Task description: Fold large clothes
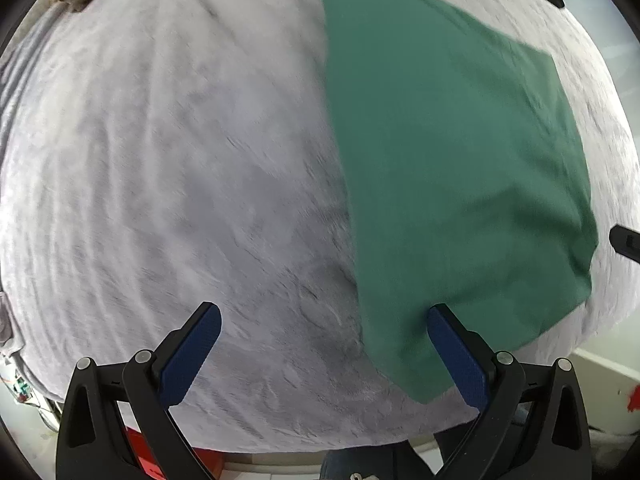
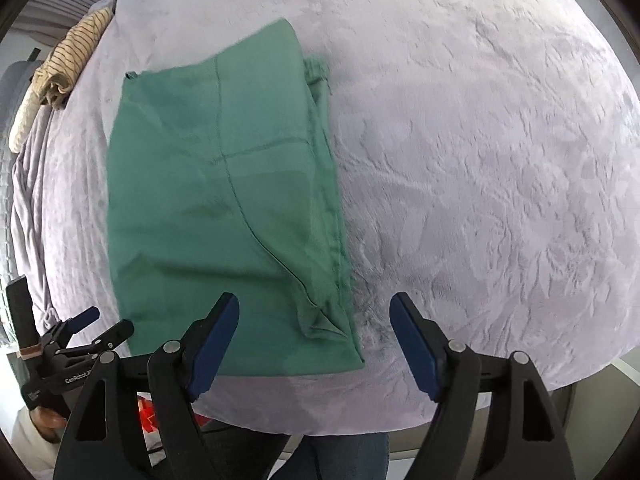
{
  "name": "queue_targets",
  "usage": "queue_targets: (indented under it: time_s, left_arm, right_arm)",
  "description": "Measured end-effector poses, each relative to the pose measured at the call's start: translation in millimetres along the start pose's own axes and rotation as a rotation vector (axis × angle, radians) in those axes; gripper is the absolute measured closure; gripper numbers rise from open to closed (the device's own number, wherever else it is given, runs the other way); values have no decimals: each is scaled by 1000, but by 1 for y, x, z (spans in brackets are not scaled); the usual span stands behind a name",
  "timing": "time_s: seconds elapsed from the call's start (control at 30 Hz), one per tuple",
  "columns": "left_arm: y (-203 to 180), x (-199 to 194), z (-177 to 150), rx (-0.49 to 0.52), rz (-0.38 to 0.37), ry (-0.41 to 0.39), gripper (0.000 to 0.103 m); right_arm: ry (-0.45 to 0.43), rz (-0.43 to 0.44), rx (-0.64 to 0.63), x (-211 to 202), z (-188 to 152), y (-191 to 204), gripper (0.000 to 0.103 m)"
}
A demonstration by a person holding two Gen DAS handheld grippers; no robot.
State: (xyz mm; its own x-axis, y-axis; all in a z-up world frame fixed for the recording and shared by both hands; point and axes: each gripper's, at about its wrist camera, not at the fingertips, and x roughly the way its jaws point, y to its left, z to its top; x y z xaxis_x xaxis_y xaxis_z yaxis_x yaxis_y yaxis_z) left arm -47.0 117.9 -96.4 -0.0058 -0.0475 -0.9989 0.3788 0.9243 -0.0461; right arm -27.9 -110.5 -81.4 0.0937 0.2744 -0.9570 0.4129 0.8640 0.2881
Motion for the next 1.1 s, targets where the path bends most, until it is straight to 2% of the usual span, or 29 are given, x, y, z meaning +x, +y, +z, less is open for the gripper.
queue_targets:
  time_s: [0.23,0.3,0.47,0.5,0.53,0.67,0.9,1.1]
  left_arm:
    - [-1,-40,24,-36,23,-90,0]
    - [-6,-54,32,-34,32,-131,0]
    - [-7,-78,44,-23,53,-193,0]
    - [-9,-82,46,-23,54,-201,0]
    - [-12,-84,44,-22,54,-207,0]
    - [-16,-89,42,-15,81,-237,0]
    - [-25,-106,45,-1,120,-288,0]
    - [-28,-114,47,-23,104,-300,0]
  right_arm:
    - [-36,-41,-35,-17,16,25,22]
    - [-64,-65,-48,-23,21,32,13]
    - [-137,-79,-65,-42,25,46,11]
    - [-140,-82,-68,-44,26,48,8]
    - [-152,-90,-75,-48,25,50,0]
    - [-192,-117,-102,-59,19,55,0]
    - [-189,-121,-109,-73,23,65,0]
    - [-194,-152,-110,-76,21,68,0]
